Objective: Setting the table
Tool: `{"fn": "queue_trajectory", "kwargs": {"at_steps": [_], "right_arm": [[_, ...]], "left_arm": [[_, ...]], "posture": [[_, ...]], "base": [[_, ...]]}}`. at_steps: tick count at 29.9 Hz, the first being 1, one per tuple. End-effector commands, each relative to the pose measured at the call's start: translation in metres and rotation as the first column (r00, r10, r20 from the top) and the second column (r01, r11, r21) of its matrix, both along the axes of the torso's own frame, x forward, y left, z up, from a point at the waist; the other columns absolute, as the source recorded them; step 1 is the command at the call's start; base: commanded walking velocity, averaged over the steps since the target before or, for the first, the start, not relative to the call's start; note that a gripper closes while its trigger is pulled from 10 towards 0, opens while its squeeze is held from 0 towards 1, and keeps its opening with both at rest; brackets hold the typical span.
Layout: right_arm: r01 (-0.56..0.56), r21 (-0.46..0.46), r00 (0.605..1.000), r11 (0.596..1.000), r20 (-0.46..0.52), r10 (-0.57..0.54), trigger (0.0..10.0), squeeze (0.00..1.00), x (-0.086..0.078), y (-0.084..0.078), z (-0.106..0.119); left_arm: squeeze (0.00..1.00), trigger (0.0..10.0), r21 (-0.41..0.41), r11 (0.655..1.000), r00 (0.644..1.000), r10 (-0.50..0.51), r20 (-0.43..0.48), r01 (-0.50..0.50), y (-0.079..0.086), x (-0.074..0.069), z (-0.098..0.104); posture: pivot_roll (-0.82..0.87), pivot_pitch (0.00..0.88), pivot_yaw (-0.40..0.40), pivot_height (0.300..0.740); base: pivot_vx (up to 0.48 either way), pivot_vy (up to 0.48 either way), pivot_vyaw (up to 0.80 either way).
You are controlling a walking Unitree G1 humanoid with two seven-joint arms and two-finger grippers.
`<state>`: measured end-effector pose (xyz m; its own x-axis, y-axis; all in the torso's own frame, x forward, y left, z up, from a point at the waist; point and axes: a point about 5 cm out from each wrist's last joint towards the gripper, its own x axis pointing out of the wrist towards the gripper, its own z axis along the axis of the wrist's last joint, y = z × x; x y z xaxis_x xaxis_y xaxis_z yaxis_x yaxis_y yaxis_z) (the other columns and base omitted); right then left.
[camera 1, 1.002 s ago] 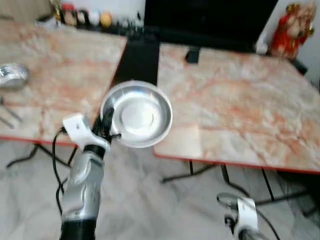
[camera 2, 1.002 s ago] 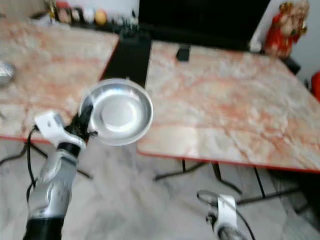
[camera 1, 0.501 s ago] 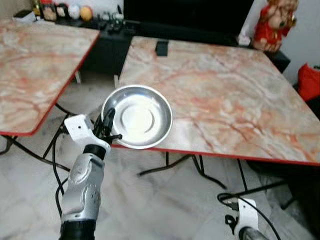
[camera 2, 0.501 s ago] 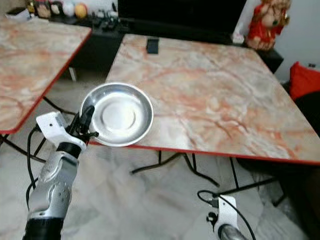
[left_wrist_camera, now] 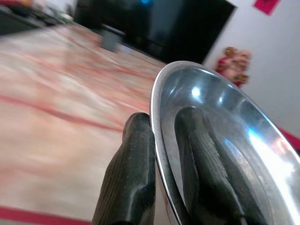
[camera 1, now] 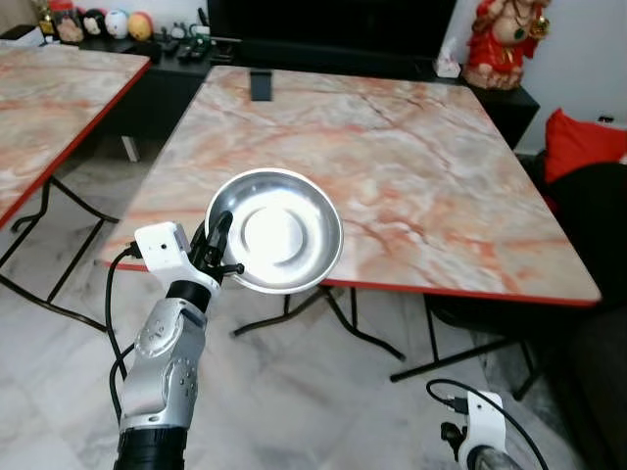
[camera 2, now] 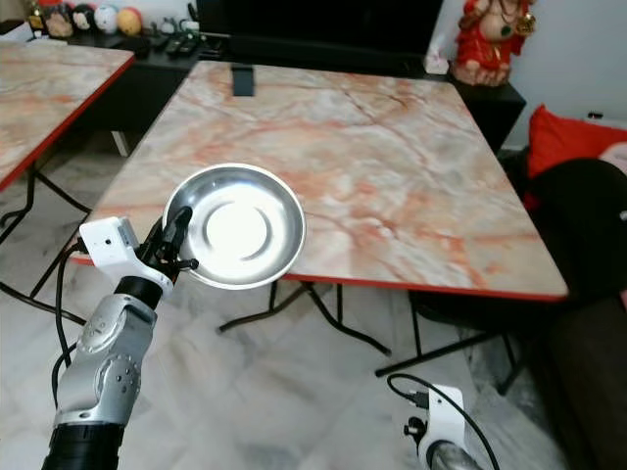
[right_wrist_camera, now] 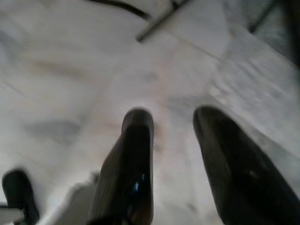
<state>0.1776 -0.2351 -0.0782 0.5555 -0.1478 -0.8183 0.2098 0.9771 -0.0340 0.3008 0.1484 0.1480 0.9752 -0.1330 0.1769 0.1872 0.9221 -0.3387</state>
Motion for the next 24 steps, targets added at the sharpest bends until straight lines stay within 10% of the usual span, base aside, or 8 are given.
{"fn": "queue_trajectory", "kwargs": {"at_steps": [1,24], "right_arm": [[0.014,-0.001,1.000,1.000,0.025,-0.014,10.0,0.00,0.006,-0.001,0.003],[0.036,0.006,0.999,0.999,0.033,-0.036,10.0,0.00,0.007,-0.001,0.004]], "left_arm": [[0.00,10.0,0.020,1.000,0.999,-0.002,0.032,0.001,0.004,0.001,0.007],[0.00,10.0,0.189,0.981,0.999,0.047,0.021,-0.050,0.030,0.003,0.010]], "posture": [[0.06,0.000,-0.082,0.740],[0.07,0.000,-0.061,0.740]], "base": [[0.000,-0.472,0.00],[0.000,-0.139,0.00]]}}
